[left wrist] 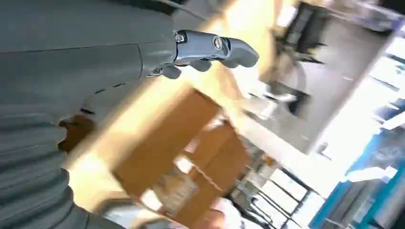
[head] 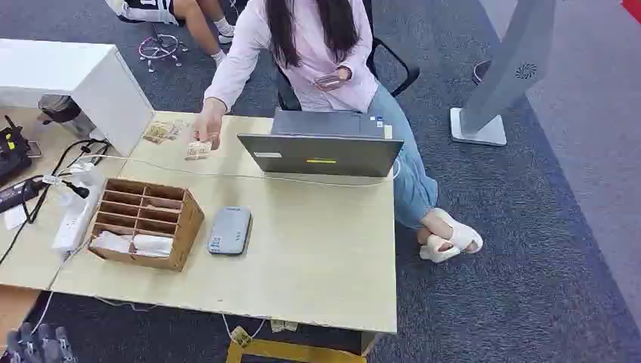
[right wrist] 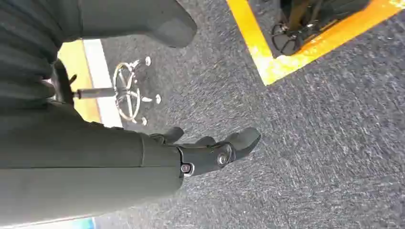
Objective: Pass the card to the sensor for recognition and then transmit it.
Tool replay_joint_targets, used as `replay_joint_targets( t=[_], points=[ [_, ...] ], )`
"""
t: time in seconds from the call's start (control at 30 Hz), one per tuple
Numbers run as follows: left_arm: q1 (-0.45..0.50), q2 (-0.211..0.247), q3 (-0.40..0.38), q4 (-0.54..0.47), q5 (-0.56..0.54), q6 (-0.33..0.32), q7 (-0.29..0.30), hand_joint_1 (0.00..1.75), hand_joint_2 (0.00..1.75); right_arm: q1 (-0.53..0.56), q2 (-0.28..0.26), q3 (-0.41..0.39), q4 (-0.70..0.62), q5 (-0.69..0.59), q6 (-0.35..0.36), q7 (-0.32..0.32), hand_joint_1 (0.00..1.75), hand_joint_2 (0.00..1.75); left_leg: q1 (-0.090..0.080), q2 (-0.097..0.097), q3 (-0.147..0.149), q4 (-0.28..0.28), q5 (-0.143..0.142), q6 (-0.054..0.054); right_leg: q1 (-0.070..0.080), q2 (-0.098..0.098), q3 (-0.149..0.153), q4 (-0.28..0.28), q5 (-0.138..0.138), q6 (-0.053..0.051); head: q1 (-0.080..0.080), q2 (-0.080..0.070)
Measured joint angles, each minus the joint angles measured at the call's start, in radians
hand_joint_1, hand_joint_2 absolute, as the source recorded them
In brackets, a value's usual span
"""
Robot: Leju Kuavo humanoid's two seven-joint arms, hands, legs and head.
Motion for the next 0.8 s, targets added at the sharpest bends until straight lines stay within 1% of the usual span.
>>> replay_joint_targets(
  t=[0.1,0.2,0.37,0.53,0.8],
  points=[
    [-0.027,-0.005,0.023,-0.081,-0.043,-0.032,0.015,0.00,1.75,0.000,-0.001,0.013,0.002,0.022,0.015,0.013,0.00,1.75,0.000,0.000,0.000,0.000,0.000,0.000,0.000,0.000,0.000,0.000,0.000,0.000,0.000,0.000],
    [-0.062,0.003,0.022,-0.130,-0.127,-0.022,0.023,0.00,1.75,0.000,-0.003,0.025,0.002,0.044,0.032,0.021,0.00,1.75,0.000,0.000,0.001,0.000,0.000,0.000,0.000,0.000,0.001,0.000,0.000,0.000,0.000,0.000],
    [-0.116,0.038,-0.007,-0.149,-0.266,0.054,0.026,0.00,1.75,-0.001,-0.009,0.043,0.004,0.071,0.051,0.028,0.00,1.75,0.000,0.000,0.002,0.000,0.000,0.000,0.000,0.000,0.001,0.000,0.000,0.000,0.000,0.000],
    [-0.180,0.080,-0.063,-0.147,-0.407,0.137,0.046,0.00,1.75,-0.004,-0.014,0.060,0.005,0.090,0.065,0.029,0.00,1.75,0.000,0.000,0.002,0.000,0.000,0.000,0.000,0.001,0.001,0.000,0.000,0.000,0.000,0.000],
    [-0.295,0.144,-0.165,-0.094,-0.620,0.244,0.091,0.00,1.75,-0.008,-0.021,0.079,0.005,0.115,0.085,0.030,0.00,1.75,0.000,0.000,0.002,0.000,0.000,0.000,0.000,0.001,0.001,0.000,0.000,0.000,0.000,0.000]
  ],
)
